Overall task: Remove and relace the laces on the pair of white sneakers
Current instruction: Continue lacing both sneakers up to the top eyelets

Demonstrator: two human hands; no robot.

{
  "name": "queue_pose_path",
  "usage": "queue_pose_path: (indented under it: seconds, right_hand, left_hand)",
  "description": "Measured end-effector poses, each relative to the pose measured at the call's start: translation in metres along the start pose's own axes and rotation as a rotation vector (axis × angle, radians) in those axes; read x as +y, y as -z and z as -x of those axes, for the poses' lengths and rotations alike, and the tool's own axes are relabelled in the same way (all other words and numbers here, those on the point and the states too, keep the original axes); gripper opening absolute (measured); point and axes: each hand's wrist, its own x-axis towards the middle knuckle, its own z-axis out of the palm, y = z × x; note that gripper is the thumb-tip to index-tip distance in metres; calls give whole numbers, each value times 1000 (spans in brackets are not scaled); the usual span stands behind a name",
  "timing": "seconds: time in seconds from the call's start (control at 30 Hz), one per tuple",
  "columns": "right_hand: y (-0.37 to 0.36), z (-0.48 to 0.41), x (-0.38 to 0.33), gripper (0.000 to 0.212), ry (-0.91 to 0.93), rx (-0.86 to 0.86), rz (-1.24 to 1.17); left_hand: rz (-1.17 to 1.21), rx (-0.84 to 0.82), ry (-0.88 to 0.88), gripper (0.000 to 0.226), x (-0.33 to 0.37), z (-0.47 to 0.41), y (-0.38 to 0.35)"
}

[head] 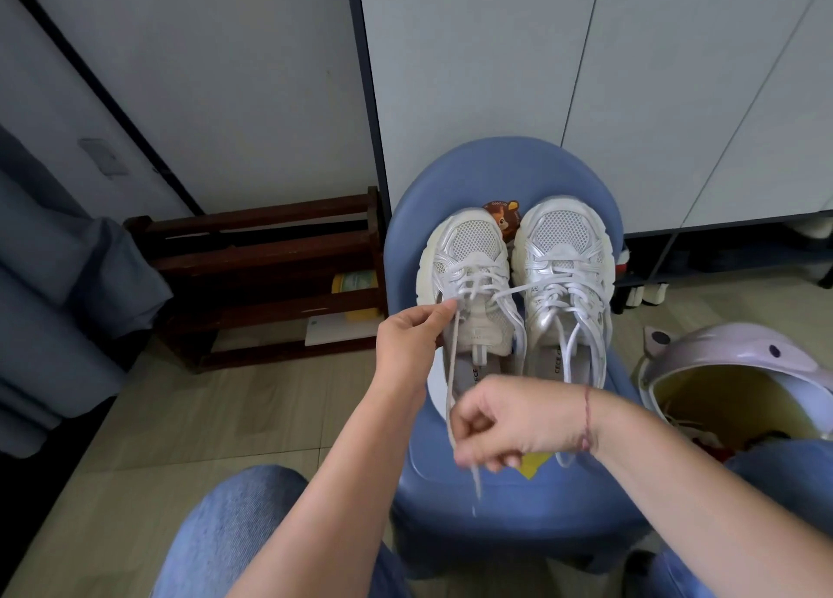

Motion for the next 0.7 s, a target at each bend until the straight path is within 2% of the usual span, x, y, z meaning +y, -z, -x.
queue_pose_path:
  seconds: [0.07, 0.13, 0.2, 0.3, 0.4, 0.57, 0.63, 0.7]
  right_hand:
    - [-1, 5, 0, 16, -48, -104, 49]
    - [0, 3, 3, 15, -86, -13, 21]
    - [2, -7, 7, 18, -95, 236, -127]
    - [6, -19, 10, 16, -8, 657, -395]
    - [6, -29, 9, 18, 83, 844, -425]
    - [2, -36, 7, 21, 135, 878, -307]
    - [4, -32, 4, 23, 136, 790, -259]
    - [5, -24, 0, 19, 116, 599, -228]
  left_hand:
    - [3, 2, 7, 12, 0, 0, 0]
    - [7, 1, 7, 13, -1, 0, -1]
    - [0, 2, 2, 16, -1, 0, -1]
    - [4, -13, -10, 19, -2, -1, -1]
    - [11, -22, -18, 17, -2, 0, 0]
    - [-17, -14, -27, 19, -2, -1, 0]
    - [-26, 6, -21, 16, -2, -1, -1]
    - [-27, 21, -11, 18, -3, -2, -2]
